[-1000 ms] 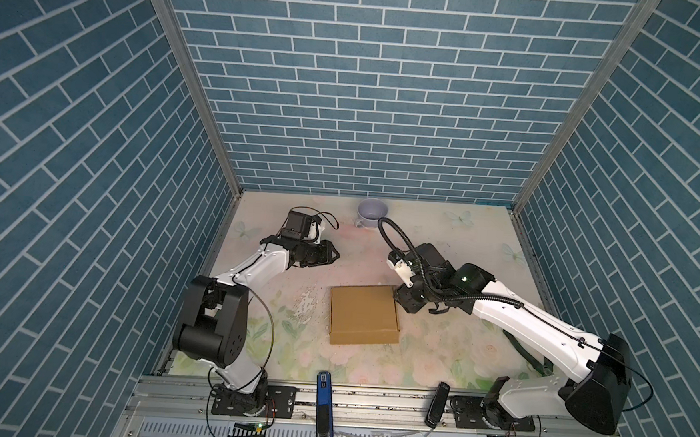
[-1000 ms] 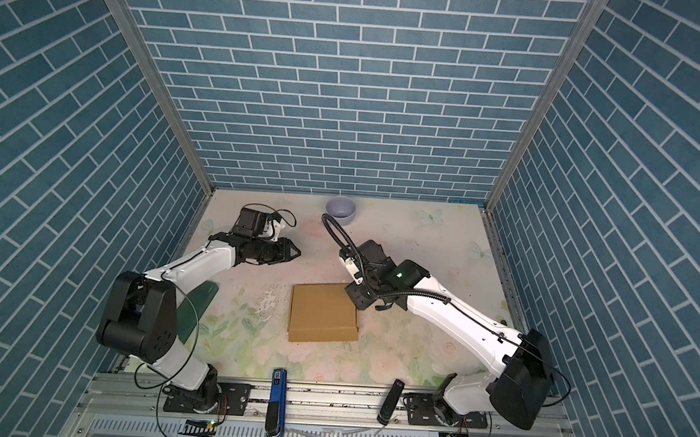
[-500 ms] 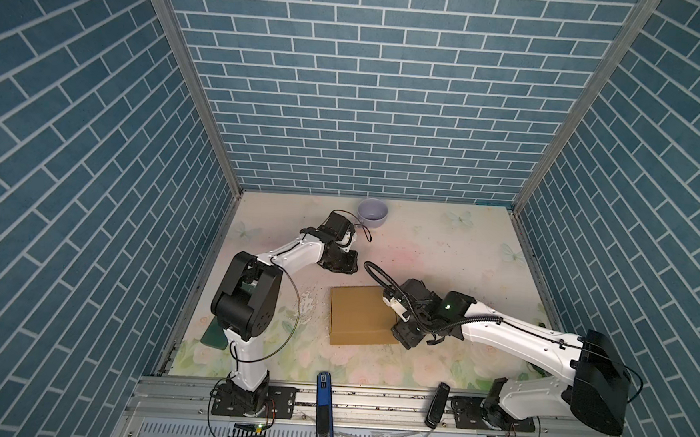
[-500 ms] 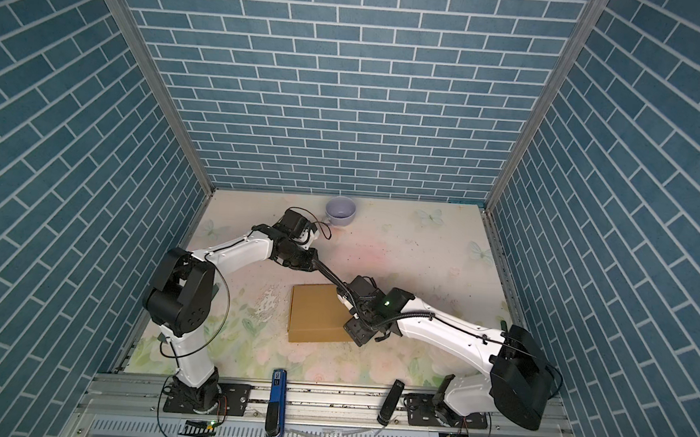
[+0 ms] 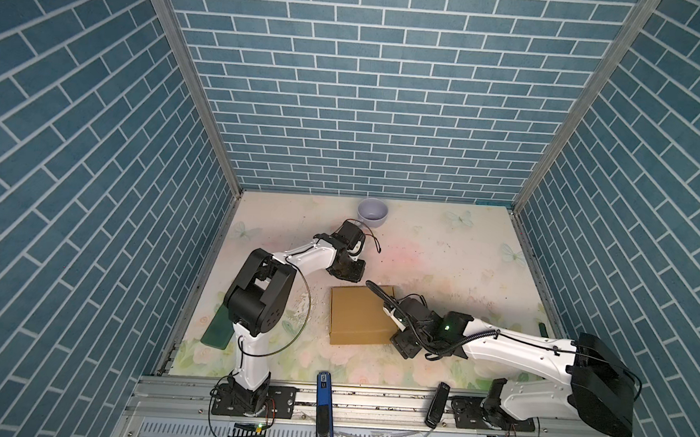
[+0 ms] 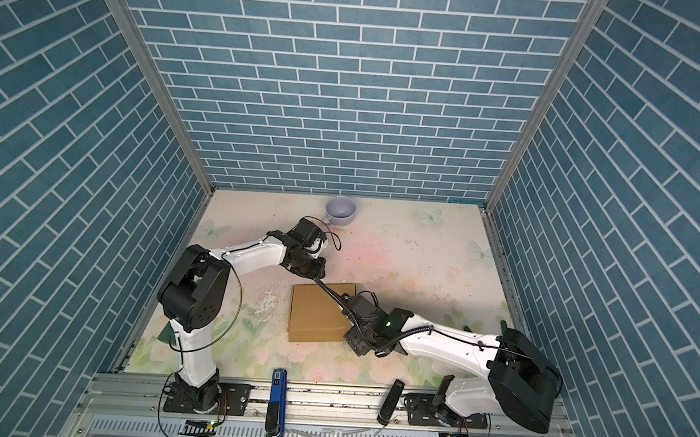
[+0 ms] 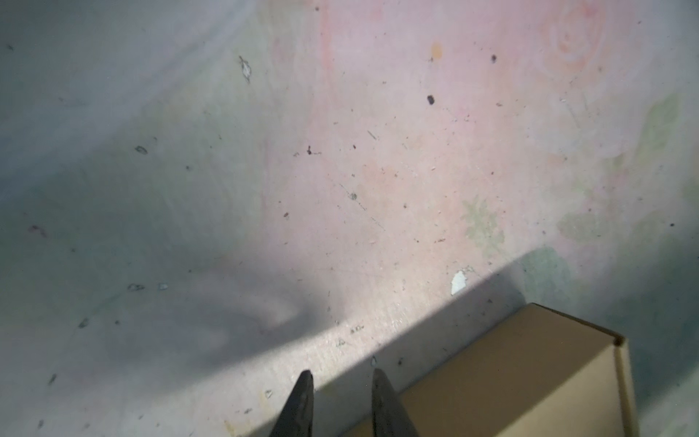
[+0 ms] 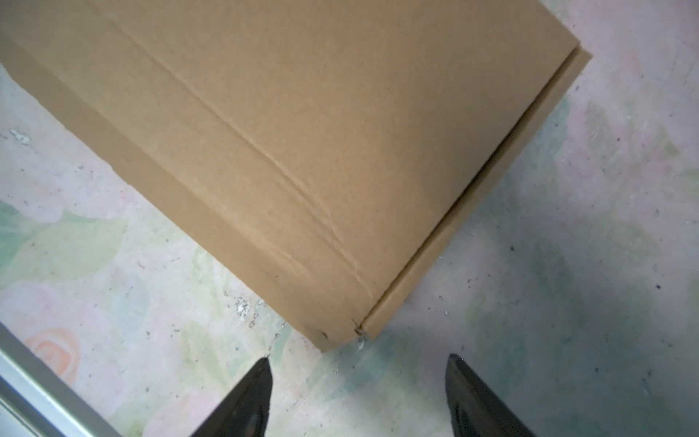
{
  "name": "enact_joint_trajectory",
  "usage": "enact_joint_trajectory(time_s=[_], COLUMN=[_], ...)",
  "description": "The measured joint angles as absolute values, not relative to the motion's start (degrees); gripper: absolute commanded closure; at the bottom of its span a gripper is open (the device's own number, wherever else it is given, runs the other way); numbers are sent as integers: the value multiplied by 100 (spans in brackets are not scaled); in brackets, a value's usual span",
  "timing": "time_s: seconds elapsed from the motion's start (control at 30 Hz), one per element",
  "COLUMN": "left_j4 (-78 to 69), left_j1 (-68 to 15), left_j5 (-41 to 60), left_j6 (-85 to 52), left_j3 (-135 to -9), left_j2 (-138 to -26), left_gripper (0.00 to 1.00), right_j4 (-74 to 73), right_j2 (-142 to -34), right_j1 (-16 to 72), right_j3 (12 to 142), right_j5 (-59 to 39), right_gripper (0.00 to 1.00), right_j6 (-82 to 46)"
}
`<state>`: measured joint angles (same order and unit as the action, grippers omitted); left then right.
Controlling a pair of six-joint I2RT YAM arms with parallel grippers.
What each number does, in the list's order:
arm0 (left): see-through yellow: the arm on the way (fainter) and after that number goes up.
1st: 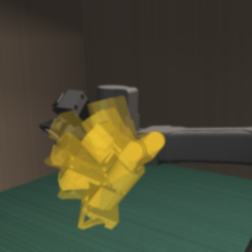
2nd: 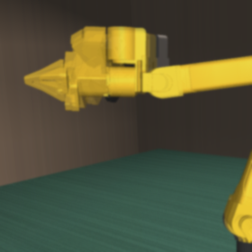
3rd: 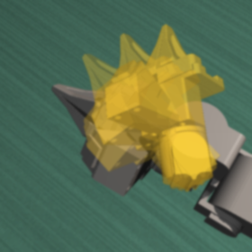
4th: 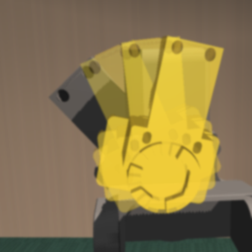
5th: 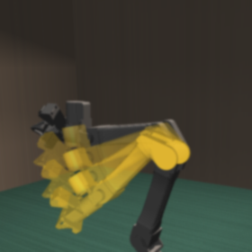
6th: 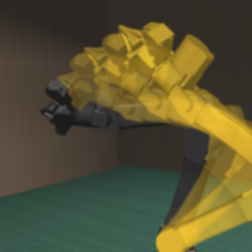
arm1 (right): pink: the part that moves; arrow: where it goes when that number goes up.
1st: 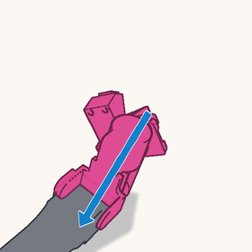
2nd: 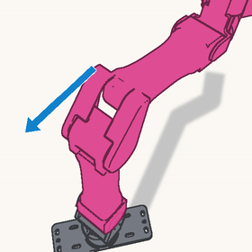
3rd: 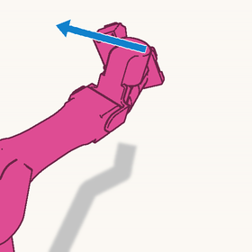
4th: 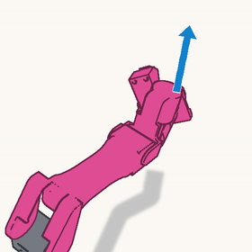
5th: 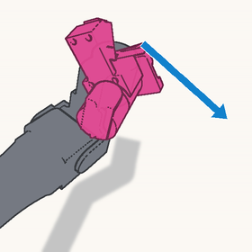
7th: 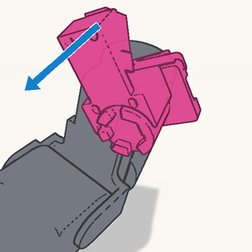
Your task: Fold the paper box
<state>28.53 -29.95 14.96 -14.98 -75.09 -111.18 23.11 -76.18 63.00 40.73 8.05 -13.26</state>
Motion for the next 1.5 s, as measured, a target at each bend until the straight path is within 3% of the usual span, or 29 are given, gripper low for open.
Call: enact_joint_trajectory(time_s=[0.97, 1.5], left_j4=[2633, 2351], left_j1=[-3295, -3503], left_j5=[1516, 1573], left_j6=[-1492, -1387], left_j3=[-7734, -7773], left_j2=[-11533, -11638], left_gripper=[79, 83], right_j4=[1758, 1520], right_j2=[-8259, -8372], right_j1=[6361, 6388], right_j3=[3863, 3854], right_j5=[786, 1096], right_gripper=[33, 41], right_j6=[-1387, -1522])
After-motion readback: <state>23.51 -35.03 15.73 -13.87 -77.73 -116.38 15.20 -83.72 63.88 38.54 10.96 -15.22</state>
